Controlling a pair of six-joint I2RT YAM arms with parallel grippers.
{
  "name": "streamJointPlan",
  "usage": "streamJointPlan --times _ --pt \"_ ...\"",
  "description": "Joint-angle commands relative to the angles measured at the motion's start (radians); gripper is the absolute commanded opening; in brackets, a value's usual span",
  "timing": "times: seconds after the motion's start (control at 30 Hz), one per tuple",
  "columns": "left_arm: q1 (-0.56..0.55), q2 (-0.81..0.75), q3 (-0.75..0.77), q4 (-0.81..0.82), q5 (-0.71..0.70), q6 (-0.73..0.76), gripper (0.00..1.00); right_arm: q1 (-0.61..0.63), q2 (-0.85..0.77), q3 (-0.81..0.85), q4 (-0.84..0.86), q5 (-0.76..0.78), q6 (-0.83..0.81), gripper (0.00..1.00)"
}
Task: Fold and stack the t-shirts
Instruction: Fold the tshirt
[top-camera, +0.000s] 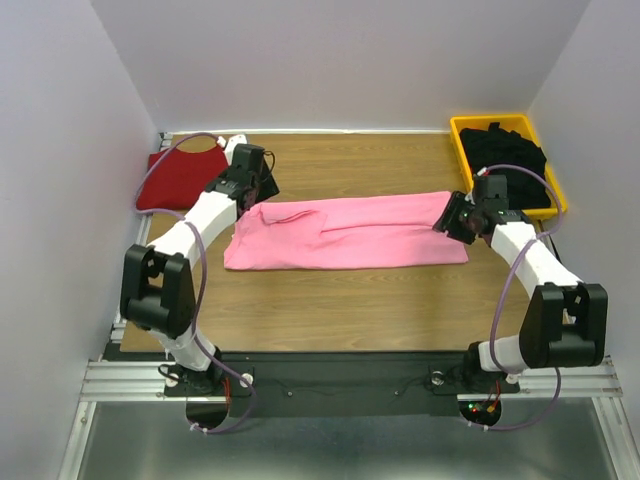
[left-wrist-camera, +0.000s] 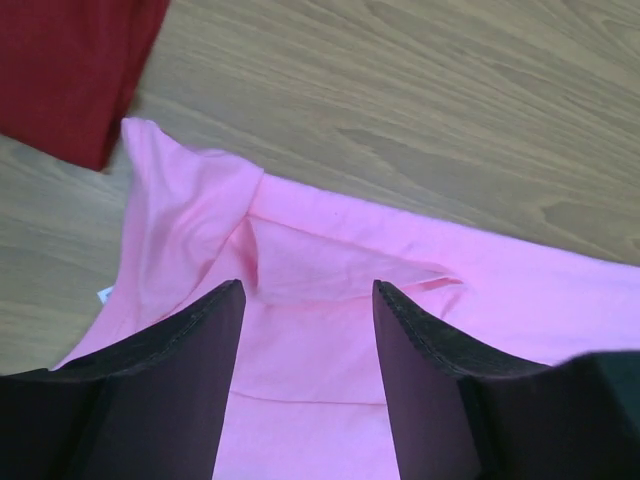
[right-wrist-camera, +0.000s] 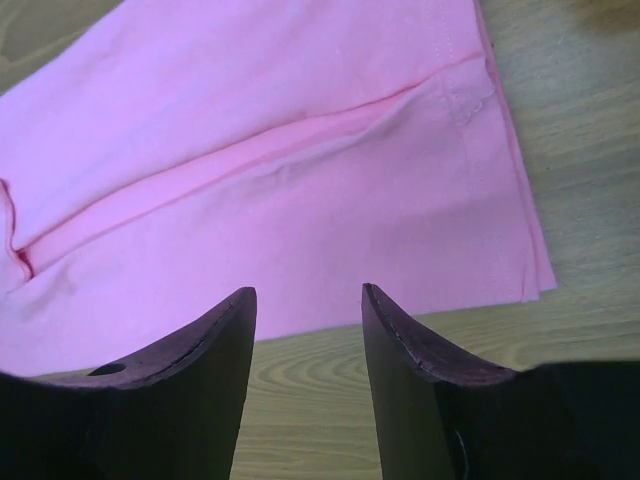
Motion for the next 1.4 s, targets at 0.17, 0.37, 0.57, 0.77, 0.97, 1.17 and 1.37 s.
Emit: streamJointPlan --times 0.17,0.37,0.57,0.77,0.97,1.17,1.37 --pt "-0.023 0.217 0.136 -0.023 -0.036 0.017 0.58 -0.003 -0.018 -0.014 -0.004 -0.068 -0.056 0.53" --pt "-0.035 0.260 0.071 -0.009 -0.039 0.002 0.50 -0.003 -0.018 -0.045 -0.003 -0.074 -0.053 0.53" --pt "-0.032 0.240 -0.018 0.007 -0.068 -0.026 0.48 -0.003 -0.010 -0.045 -0.003 -0.077 -0.055 0.53" --pt "-0.030 0.221 -0.076 0.018 -0.076 -0.037 0.47 -0.003 -0.006 -0.037 -0.003 -0.082 -0.047 0.53" --pt "-0.027 0.182 -0.049 0.009 -0.082 -0.023 0.51 -0.003 0.008 0.004 -0.004 -0.075 -0.067 0.53" --pt "-0.029 0.082 -0.032 -0.022 -0.111 0.015 0.73 0.077 0.114 0.107 -0.004 -0.053 -0.097 0.54" --pt "-0.030 -0.007 -0.067 -0.054 -0.094 0.031 0.79 0.172 0.257 0.246 -0.003 0.018 -0.137 0.55"
